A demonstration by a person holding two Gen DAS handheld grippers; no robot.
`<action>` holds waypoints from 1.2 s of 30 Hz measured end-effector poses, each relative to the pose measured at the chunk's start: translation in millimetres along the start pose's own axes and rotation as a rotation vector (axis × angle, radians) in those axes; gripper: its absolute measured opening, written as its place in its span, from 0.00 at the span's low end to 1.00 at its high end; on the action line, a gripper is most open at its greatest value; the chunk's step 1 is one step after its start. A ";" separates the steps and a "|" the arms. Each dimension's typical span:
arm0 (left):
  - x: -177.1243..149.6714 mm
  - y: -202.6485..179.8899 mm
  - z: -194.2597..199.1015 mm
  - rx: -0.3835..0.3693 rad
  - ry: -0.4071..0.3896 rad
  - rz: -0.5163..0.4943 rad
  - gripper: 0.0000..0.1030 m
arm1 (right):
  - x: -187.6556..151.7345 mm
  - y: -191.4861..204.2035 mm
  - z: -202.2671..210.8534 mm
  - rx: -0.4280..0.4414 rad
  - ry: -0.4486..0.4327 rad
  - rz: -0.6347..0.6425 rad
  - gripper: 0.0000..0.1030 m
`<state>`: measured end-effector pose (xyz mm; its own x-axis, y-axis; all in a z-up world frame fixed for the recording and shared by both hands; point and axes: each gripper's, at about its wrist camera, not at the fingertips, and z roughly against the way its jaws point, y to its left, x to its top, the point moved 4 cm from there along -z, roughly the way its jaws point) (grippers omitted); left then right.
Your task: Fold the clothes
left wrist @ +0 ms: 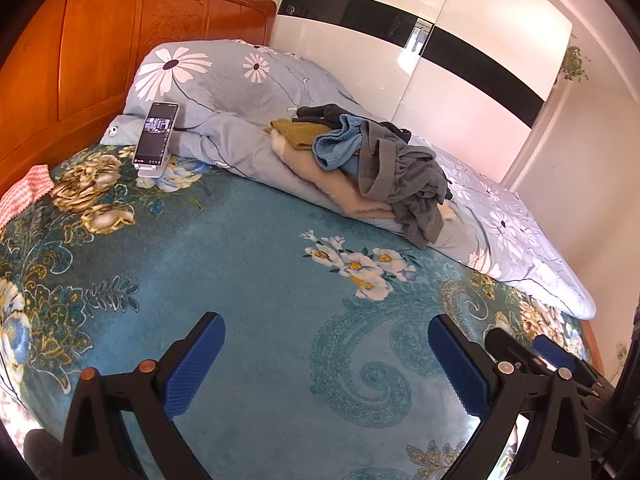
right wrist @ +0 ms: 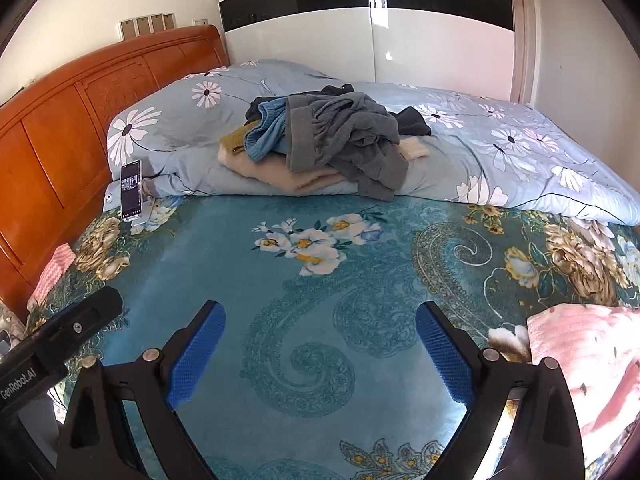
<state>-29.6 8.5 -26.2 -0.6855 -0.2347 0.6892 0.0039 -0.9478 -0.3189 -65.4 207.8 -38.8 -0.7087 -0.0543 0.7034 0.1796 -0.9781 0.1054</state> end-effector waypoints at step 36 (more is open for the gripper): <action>-3.5 2.2 -9.2 -0.007 -0.066 -0.044 1.00 | -4.2 15.2 -19.9 -0.005 0.072 0.051 0.94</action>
<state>-33.9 9.2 -35.3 -0.6352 -0.2068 0.7442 -0.0307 -0.9560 -0.2919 -73.3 189.2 -54.2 -0.7457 -0.1179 0.6557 0.2133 -0.9747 0.0674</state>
